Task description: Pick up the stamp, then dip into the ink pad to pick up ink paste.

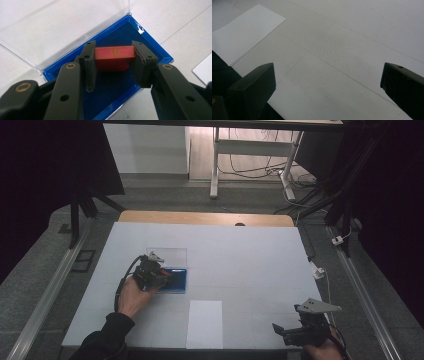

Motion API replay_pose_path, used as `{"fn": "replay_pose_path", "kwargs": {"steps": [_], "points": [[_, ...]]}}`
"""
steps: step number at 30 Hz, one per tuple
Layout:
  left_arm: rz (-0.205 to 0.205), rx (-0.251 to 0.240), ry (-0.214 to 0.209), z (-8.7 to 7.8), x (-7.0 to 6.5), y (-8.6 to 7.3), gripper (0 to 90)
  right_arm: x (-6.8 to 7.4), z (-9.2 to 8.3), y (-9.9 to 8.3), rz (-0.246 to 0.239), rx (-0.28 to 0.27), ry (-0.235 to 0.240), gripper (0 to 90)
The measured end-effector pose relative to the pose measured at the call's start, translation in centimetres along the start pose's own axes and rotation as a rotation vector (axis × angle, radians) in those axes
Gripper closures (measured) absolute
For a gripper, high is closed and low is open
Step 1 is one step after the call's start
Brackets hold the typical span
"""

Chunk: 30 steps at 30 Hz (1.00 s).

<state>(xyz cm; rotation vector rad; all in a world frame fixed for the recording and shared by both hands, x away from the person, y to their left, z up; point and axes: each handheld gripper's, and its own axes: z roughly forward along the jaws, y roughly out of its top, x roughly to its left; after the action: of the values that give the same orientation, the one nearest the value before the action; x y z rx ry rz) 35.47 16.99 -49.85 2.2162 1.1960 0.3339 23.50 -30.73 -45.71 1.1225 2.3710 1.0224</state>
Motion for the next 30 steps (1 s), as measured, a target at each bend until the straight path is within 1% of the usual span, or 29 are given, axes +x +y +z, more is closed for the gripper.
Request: {"fn": "replay_pose_path", "kwargs": {"steps": [2, 4, 9, 12, 15, 17, 20, 23, 25, 30], "points": [[0.003, -0.004, 0.000, -0.1, 0.1, 0.0, 58.3, 0.0, 0.0, 0.0, 0.001, -0.002, 0.001, 0.2], [-0.004, -0.013, -0.009, -0.4, 0.2, 0.0, 58.3, 0.0, 0.0, 0.0, 0.000, -0.002, 0.001, 0.2], [-0.012, -0.055, -0.029, -1.4, 0.5, 0.1, 58.3, 0.0, 0.0, 0.0, -0.001, -0.003, 0.001, 0.2], [0.007, -0.063, -0.033, -1.8, 0.3, 0.1, 58.3, 0.0, -0.1, 0.0, -0.004, -0.002, -0.001, 0.2], [0.016, -0.072, -0.041, -2.0, 0.1, 0.3, 58.3, 0.0, -0.1, 0.0, -0.007, -0.001, -0.002, 0.2], [0.024, -0.079, -0.038, -2.0, -0.1, 0.4, 58.3, 0.0, -0.1, 0.0, -0.005, -0.005, -0.001, 0.2], [0.022, -0.081, -0.045, -1.9, -0.2, 0.5, 58.3, 0.0, -0.1, 0.0, -0.007, -0.005, -0.001, 0.2], [0.025, -0.084, -0.042, -1.9, -0.2, 0.6, 58.3, 0.1, 0.0, 0.0, -0.010, -0.003, 0.000, 0.2], [0.002, -0.084, -0.060, -1.9, -0.1, 0.7, 58.3, 0.1, 0.0, 0.0, -0.010, -0.003, -0.001, 0.2], [-0.009, -0.079, -0.042, -1.7, -0.2, 0.9, 58.3, 0.1, 0.0, 0.0, -0.009, -0.002, -0.001, 0.2]]}}
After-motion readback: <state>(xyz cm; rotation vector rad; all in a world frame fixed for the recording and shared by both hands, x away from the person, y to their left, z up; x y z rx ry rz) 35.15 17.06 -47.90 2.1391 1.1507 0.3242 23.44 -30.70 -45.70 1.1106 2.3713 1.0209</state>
